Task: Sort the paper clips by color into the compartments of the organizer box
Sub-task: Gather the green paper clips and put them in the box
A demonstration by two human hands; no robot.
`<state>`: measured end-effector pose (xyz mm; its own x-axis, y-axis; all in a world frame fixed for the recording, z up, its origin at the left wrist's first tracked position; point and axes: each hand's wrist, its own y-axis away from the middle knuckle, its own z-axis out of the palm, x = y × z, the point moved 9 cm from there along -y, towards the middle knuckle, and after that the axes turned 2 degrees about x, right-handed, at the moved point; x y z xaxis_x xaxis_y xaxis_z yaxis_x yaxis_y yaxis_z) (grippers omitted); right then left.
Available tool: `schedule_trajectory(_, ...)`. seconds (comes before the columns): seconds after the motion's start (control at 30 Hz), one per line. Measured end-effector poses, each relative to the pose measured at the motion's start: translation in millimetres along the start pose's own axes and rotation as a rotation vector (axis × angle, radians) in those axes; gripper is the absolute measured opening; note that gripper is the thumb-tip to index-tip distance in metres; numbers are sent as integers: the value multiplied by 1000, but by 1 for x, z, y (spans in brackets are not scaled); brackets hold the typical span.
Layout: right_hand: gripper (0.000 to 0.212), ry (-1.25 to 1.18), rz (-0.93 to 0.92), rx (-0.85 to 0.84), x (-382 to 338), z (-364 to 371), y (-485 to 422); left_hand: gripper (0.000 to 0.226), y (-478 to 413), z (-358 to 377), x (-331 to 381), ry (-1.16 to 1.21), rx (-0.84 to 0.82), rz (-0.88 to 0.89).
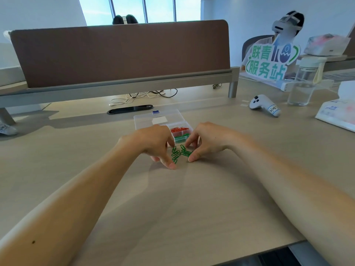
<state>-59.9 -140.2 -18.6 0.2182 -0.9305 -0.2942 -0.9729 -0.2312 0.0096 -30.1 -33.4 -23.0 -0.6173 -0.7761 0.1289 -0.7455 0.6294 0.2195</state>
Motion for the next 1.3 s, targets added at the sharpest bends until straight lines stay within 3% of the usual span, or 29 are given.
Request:
schedule_trajectory(0.27, 32, -109, -23, 63, -4, 2, -3, 39, -6, -1, 8, 138, 100, 87)
schedule_trajectory(0.43, 39, -71, -20, 75, -1, -1, -6, 21, -11, 1, 6, 159, 149, 84)
schedule_trajectory(0.53, 31, -80, -11, 69, 1, 0, -7, 13, -10, 2, 9, 154, 125, 95)
schedule_trajectory(0.77, 9, -115, -15, 52, -4, 4, -6, 7, -5, 4, 18, 96, 106, 125)
schedule_trajectory(1.03, 22, -283, 3, 37, 5, 2, -5, 5, -2, -4, 19, 72, 136, 153)
schedule_trajectory(1.17, 14, -441, 48, 222, 20, -20, -3, 3, -5, -31, 4, 217, 327, 139)
schedule_trajectory(1.3, 14, -390, 103, 423, 31, -34, -9, 5, -22, -38, 1, 305, 503, 130)
